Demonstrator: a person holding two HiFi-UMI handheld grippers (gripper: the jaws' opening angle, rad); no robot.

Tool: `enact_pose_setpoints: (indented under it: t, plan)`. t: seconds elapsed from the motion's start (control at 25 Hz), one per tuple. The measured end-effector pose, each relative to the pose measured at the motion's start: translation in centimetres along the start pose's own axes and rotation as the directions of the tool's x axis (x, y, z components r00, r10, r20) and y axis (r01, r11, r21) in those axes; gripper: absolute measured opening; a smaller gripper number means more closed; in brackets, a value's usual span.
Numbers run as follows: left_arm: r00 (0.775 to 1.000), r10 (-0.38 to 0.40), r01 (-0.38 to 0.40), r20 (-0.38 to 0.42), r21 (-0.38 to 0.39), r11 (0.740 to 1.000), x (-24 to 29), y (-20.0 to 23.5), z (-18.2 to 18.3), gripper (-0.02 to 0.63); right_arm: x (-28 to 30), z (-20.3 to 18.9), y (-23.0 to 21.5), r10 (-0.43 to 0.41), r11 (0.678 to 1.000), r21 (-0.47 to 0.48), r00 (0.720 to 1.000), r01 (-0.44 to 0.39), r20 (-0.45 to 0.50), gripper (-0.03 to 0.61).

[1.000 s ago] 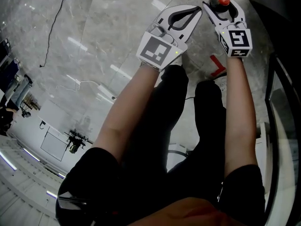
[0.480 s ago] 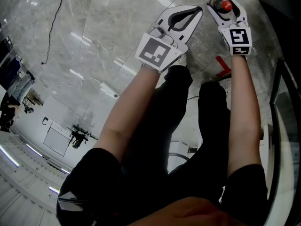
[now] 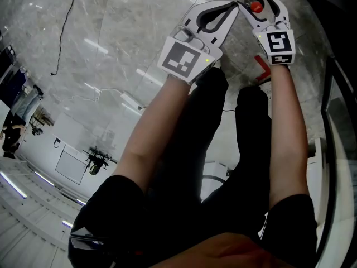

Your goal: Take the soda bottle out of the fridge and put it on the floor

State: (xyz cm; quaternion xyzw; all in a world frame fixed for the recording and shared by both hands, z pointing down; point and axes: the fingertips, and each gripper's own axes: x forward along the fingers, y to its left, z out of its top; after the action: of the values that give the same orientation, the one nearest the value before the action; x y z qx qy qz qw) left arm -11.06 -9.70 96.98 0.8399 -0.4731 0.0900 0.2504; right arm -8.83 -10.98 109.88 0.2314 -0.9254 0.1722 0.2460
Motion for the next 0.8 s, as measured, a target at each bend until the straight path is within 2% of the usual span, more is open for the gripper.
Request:
enact_pose_setpoints:
  t: [0.16, 0.32, 0.48, 0.64, 0.68, 0.72, 0.8]
  plan:
    - [1.0, -0.004, 0.004, 0.013, -0.001, 1.0, -1.1, -1.9, 2.3, 0.005, -2.1, 4.5, 0.6, -0.012, 1.0, -0.001, 0.997, 0.013, 0.072, 0.319]
    - [1.0, -0.006, 0.005, 0.03, 0.016, 1.0, -2.4, -3.3, 6.3, 0.005, -5.9, 10.1, 1.6, -0.029, 0.999, 0.021, 0.99, 0.026, 0.137, 0.319]
    - [0.996, -0.02, 0.018, 0.082, 0.029, 0.999, -4.4, -6.5, 12.8, 0.005, -12.6, 16.7, 2.0, -0.066, 0.998, 0.033, 0.974, 0.06, 0.217, 0.319]
    - [0.992, -0.085, 0.078, 0.092, 0.082, 0.994, -6.5, -12.4, 19.2, 0.005, -21.2, 24.3, 1.8, -0.136, 0.989, 0.1, 0.946, 0.111, 0.294, 0.318]
    - [0.991, -0.107, 0.098, 0.085, 0.111, 0.989, -7.0, -14.0, 20.6, 0.005, -23.4, 26.2, 2.1, -0.146, 0.987, 0.108, 0.938, 0.118, 0.315, 0.307]
    - [0.989, -0.129, 0.118, 0.075, 0.141, 0.983, -7.5, -15.6, 21.9, 0.005, -25.7, 27.9, 2.5, -0.152, 0.986, 0.113, 0.93, 0.121, 0.334, 0.271]
    - [0.984, -0.168, 0.157, 0.056, 0.162, 0.974, -8.7, -18.9, 24.3, 0.005, -30.4, 31.1, 3.8, -0.154, 0.986, 0.113, 0.919, 0.121, 0.362, 0.167]
